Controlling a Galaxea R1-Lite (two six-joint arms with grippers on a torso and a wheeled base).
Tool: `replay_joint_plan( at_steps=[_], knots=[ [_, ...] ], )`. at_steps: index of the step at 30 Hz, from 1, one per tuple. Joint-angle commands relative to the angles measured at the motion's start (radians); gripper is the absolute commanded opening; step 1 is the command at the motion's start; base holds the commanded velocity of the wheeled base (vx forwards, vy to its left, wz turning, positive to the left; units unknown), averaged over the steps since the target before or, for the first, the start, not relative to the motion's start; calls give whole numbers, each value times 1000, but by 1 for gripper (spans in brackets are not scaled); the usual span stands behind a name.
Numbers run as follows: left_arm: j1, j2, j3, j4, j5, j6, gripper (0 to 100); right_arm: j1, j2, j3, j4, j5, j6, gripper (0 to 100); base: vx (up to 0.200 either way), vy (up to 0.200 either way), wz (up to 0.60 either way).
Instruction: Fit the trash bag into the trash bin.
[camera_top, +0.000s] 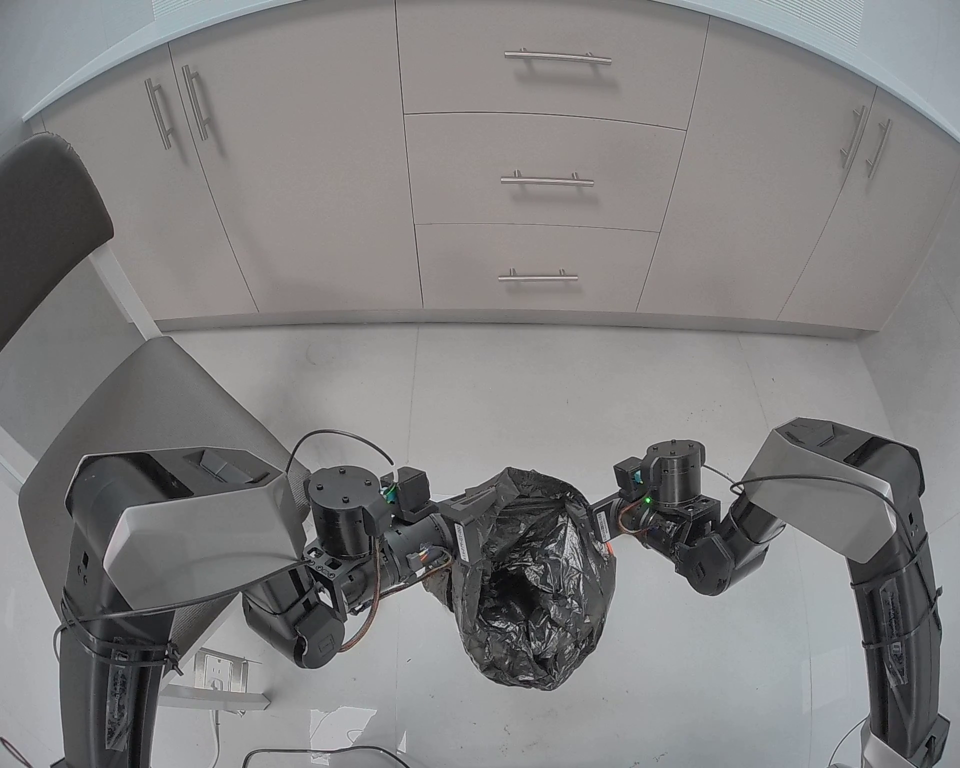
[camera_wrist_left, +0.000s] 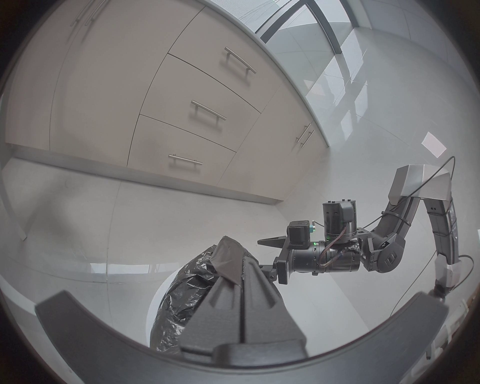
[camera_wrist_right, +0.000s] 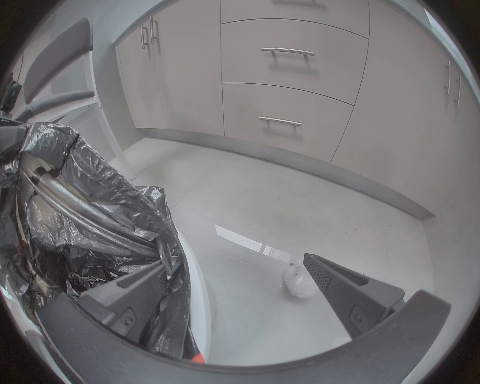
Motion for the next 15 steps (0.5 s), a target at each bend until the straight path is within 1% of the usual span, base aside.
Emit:
replay_joint_plan(
  at_steps=[1, 7, 15],
  knots=[
    [4, 19, -6, 0, 0, -1, 0, -11, -1, -15, -1, -1, -1, 100, 0, 0, 0],
    [20, 60, -20, 0, 0, 0, 0, -17, 5, -58, 4, -3, -1, 100, 0, 0, 0],
    [20, 63, -20, 0, 0, 4, 0, -13, 2, -60, 5, -3, -1, 100, 0, 0, 0]
  ],
)
